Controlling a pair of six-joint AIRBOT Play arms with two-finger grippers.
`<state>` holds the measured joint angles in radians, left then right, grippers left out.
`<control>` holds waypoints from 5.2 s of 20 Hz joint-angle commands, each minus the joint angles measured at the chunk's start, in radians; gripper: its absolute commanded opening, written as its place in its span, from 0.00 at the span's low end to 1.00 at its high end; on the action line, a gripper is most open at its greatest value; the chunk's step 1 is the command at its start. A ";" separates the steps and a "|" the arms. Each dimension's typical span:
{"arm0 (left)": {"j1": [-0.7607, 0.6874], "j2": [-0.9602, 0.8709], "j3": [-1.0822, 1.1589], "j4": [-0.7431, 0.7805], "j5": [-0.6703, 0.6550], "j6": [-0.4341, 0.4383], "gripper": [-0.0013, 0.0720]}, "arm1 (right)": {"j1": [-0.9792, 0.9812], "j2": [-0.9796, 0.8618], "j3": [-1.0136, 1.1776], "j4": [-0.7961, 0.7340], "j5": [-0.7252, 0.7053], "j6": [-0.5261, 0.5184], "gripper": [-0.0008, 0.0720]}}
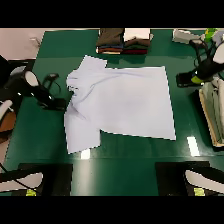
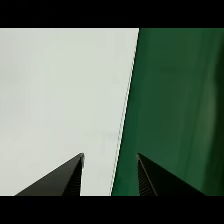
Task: Fold the shirts.
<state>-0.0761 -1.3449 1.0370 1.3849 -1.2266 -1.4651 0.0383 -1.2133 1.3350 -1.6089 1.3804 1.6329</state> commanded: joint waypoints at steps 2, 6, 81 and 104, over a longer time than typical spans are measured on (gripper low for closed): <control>-0.040 0.012 -0.127 -0.023 0.137 -0.029 0.74 | -0.005 0.109 -0.176 0.040 -0.048 0.001 0.54; -0.040 0.010 -0.131 -0.060 0.146 -0.048 0.74 | -0.005 0.146 -0.198 0.047 -0.063 0.002 0.54; -0.040 -0.305 0.565 -0.008 0.099 0.007 0.05 | -0.101 -0.374 0.272 0.108 -0.099 -0.019 0.03; -0.039 -0.278 0.380 -0.042 -0.054 -0.047 0.64 | -0.097 -0.226 -0.046 0.125 -0.116 -0.061 0.45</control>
<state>-0.1146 -1.6409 1.4170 1.3449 -1.2510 -1.4731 -0.0631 -1.4658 1.2972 -1.4860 1.2686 1.5688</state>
